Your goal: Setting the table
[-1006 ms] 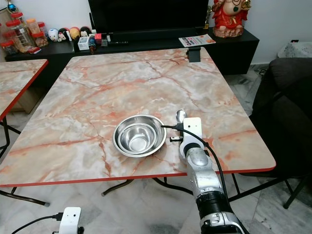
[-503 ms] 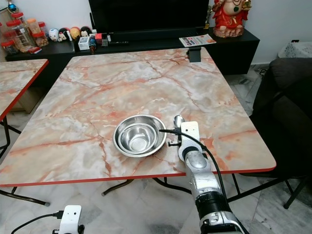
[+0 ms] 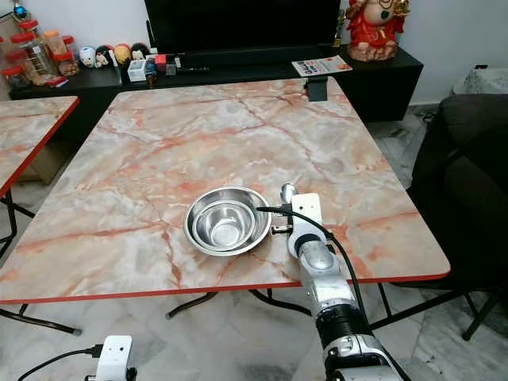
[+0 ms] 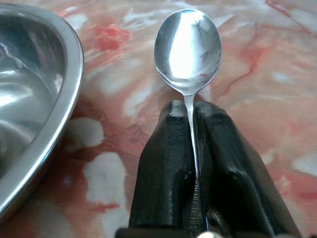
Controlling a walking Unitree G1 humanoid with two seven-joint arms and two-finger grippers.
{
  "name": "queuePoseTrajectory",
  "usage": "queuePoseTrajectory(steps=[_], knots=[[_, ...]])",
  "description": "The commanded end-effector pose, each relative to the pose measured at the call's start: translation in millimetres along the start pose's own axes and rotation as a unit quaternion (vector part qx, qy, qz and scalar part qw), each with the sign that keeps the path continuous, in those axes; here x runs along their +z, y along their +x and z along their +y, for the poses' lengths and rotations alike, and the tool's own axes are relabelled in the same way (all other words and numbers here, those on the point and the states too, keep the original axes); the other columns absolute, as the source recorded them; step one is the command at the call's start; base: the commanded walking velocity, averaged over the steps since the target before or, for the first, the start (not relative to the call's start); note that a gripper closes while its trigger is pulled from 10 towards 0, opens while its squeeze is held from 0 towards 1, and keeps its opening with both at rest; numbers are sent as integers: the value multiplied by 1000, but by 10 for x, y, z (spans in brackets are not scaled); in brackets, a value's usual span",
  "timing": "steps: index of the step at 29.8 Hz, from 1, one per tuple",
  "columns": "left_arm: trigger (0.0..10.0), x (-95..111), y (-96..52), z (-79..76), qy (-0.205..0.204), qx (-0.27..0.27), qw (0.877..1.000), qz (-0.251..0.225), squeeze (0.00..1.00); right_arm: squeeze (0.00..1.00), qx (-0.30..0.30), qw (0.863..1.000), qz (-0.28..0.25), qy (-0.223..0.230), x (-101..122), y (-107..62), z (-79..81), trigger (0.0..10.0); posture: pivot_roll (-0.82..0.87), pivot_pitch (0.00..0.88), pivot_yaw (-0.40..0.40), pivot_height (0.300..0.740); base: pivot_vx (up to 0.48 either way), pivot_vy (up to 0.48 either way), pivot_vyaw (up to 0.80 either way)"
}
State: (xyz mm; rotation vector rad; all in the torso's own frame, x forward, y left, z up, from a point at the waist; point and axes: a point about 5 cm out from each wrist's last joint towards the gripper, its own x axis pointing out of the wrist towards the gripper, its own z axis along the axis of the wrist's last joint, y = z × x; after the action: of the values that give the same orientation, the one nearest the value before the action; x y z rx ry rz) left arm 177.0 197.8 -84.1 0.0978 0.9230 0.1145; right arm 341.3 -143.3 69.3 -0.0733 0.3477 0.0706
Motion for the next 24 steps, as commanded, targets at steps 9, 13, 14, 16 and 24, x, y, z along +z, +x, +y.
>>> queuePoseTrajectory(steps=[9, 13, 14, 16, 24], knots=[[10000, -32, -4, 69, 10, 3, 1000, 9, 0, 0, -6, 1000, -6, -1, 41, 32, 25, 10000, -95, 0, 68, 732, 0, 0, 0], [10000, -35, -5, 72, 11, 3, 1000, 9, 0, 0, -9, 1000, -4, 0, 27, 36, 15, 10000, -96, 0, 70, 732, 0, 0, 0], [10000, -37, -5, 73, 11, 3, 1000, 9, 0, 0, -8, 1000, -4, 0, 26, 36, 16, 10000, -96, 0, 70, 732, 0, 0, 0], [10000, -40, -6, 77, 11, 3, 1000, 10, 0, 0, -9, 1000, -3, 0, 23, 36, 16, 10000, -97, 0, 70, 732, 0, 0, 0], [10000, -35, -5, 81, 10, 4, 1000, 9, 0, 0, -9, 1000, -1, -2, 3, 42, 22, 10000, -94, 0, 69, 732, 0, 0, 0]])
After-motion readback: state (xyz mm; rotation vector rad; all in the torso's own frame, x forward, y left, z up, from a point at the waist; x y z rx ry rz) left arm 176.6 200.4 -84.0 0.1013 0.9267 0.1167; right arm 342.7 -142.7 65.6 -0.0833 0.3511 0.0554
